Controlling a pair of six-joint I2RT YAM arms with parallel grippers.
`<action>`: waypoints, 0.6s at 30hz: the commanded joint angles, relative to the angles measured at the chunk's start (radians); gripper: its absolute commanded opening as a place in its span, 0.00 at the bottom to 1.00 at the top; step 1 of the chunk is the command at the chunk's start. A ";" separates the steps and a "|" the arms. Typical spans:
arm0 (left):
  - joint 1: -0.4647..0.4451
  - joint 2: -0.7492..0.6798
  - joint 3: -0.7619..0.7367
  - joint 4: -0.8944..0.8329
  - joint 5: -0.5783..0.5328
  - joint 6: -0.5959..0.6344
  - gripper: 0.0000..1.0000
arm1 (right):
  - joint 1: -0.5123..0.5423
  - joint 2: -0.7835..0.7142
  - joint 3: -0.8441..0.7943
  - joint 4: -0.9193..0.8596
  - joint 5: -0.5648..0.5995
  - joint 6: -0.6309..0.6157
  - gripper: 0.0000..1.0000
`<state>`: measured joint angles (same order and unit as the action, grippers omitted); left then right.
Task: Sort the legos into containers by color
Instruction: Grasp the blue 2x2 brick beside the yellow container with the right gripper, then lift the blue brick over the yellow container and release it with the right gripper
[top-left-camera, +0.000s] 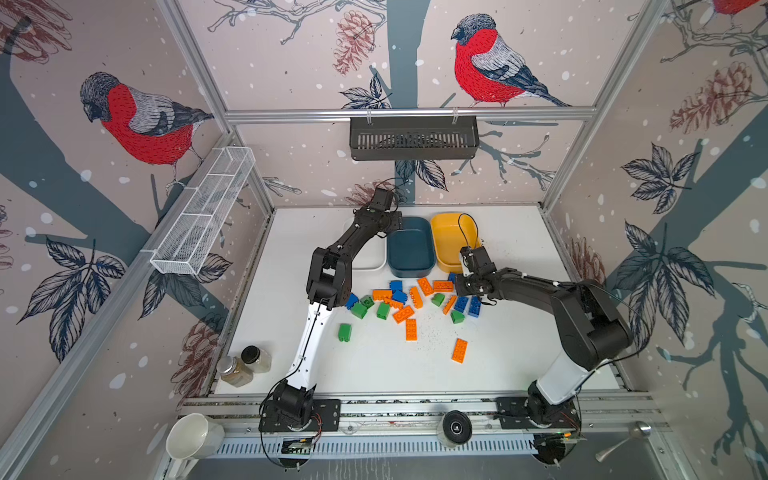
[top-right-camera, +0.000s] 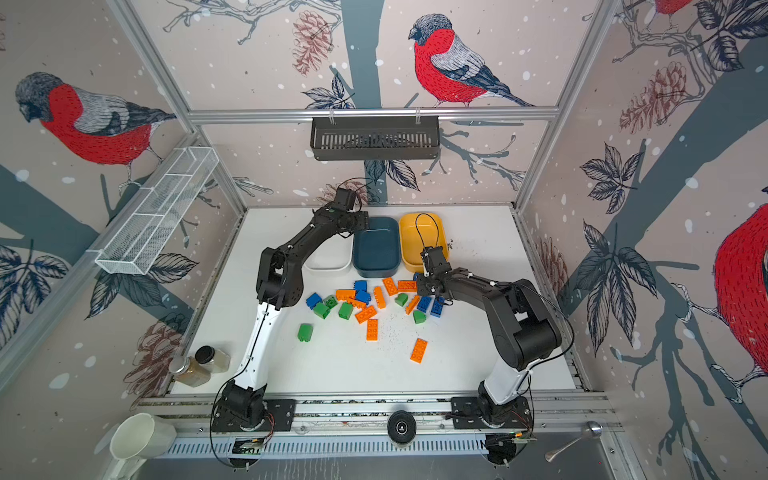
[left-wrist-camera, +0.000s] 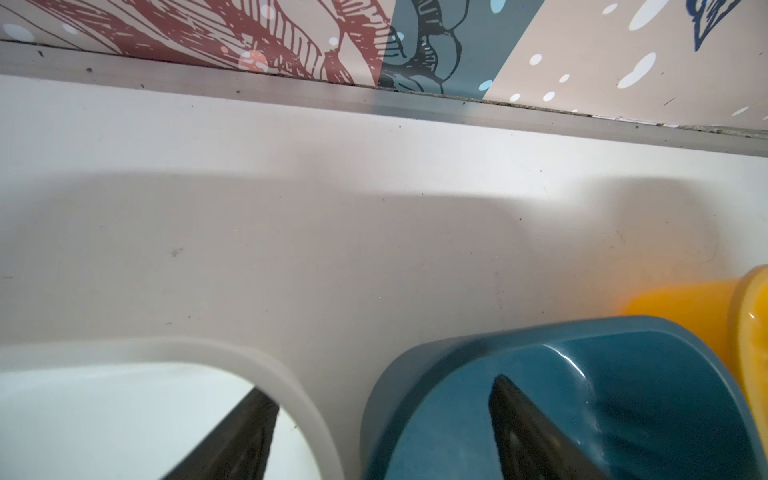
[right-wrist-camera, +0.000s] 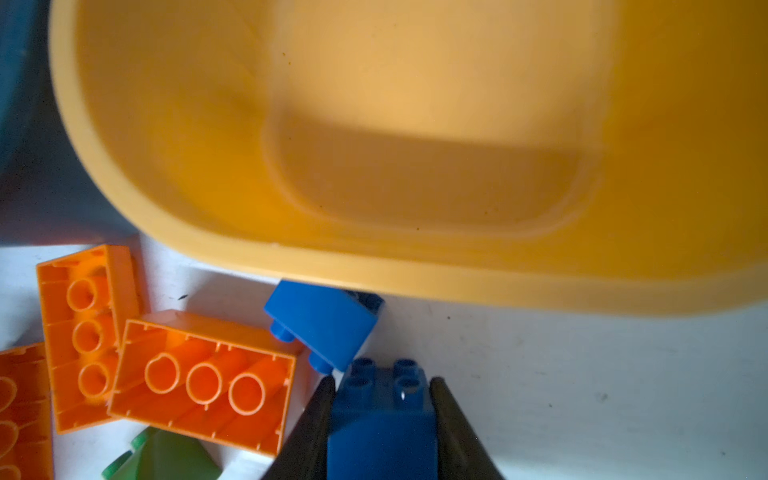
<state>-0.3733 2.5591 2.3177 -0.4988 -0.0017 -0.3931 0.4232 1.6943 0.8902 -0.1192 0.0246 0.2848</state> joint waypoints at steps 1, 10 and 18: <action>0.003 0.003 0.011 0.038 -0.017 -0.026 0.81 | 0.002 -0.037 -0.014 -0.002 0.018 -0.004 0.33; 0.008 0.012 0.016 0.076 -0.032 -0.079 0.81 | 0.003 -0.184 -0.053 0.012 -0.008 -0.027 0.30; -0.004 -0.084 -0.102 0.059 0.043 -0.054 0.88 | -0.003 -0.211 0.025 0.061 -0.049 -0.019 0.30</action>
<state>-0.3714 2.5309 2.2723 -0.4530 0.0082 -0.4664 0.4236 1.4807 0.8864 -0.1116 -0.0029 0.2619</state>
